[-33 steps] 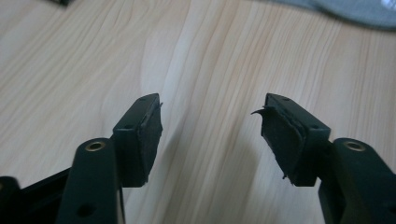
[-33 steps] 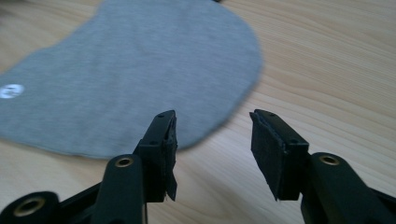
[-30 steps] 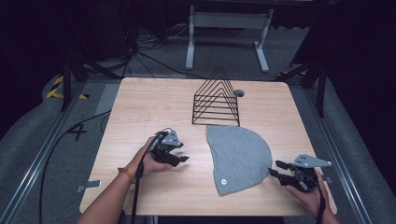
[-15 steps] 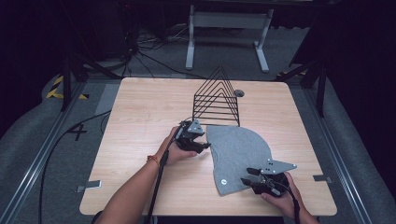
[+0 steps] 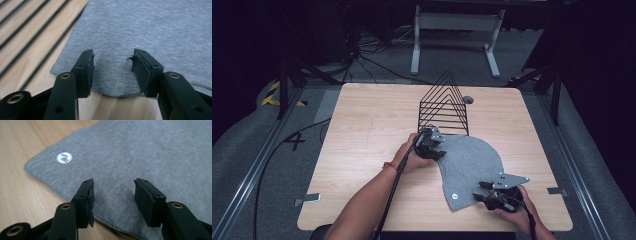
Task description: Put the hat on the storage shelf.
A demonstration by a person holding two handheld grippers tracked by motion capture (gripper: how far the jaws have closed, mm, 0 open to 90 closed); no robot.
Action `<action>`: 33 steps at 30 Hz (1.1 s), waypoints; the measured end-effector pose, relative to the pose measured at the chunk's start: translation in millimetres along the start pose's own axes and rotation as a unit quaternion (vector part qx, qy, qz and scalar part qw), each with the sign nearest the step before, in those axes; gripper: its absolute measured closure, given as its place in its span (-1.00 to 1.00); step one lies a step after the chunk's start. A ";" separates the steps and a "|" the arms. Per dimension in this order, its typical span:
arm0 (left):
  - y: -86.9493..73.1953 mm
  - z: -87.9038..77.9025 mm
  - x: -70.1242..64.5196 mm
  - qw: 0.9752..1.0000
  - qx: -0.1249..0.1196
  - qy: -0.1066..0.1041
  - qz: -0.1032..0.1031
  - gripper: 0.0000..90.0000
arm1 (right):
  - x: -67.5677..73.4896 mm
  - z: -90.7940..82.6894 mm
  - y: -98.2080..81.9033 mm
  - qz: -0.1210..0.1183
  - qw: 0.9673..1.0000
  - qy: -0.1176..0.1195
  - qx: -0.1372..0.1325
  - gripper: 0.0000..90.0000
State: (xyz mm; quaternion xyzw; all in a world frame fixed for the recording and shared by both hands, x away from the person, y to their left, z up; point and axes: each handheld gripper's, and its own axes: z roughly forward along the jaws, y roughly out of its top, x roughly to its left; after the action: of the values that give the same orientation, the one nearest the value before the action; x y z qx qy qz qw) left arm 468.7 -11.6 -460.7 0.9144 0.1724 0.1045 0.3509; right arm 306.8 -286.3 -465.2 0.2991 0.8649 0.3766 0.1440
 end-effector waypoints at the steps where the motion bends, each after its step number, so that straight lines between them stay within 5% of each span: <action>1: 0.0 0.0 0.0 1.000 0.000 0.000 0.000 0.16 | 0.0 0.0 0.0 0.000 1.000 0.000 0.000 0.10; 8: -20.1 -26.4 -26.1 1.000 0.029 -0.006 0.005 0.15 | -16.9 -12.8 -9.7 0.019 0.999 -0.028 0.010 -0.03; 14: -34.1 -46.8 -50.1 0.997 0.060 -0.037 0.016 0.15 | -23.4 -12.5 -6.4 0.017 0.998 -0.057 0.020 -0.10; 26: -40.5 -53.8 -91.0 0.996 0.053 -0.062 0.023 0.16 | -49.7 -5.9 5.7 0.041 0.994 -0.094 0.044 -0.13; 33: -38.8 -55.6 -95.1 0.995 0.047 -0.075 0.042 -0.01 | -70.4 0.9 15.8 0.043 0.994 -0.091 0.050 -0.10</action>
State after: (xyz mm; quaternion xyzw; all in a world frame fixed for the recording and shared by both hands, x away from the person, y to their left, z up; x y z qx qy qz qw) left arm 354.6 12.1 -453.1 0.9417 0.1115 0.0418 0.3146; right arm 368.5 -321.4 -452.5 0.3763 0.8522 0.3096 0.1903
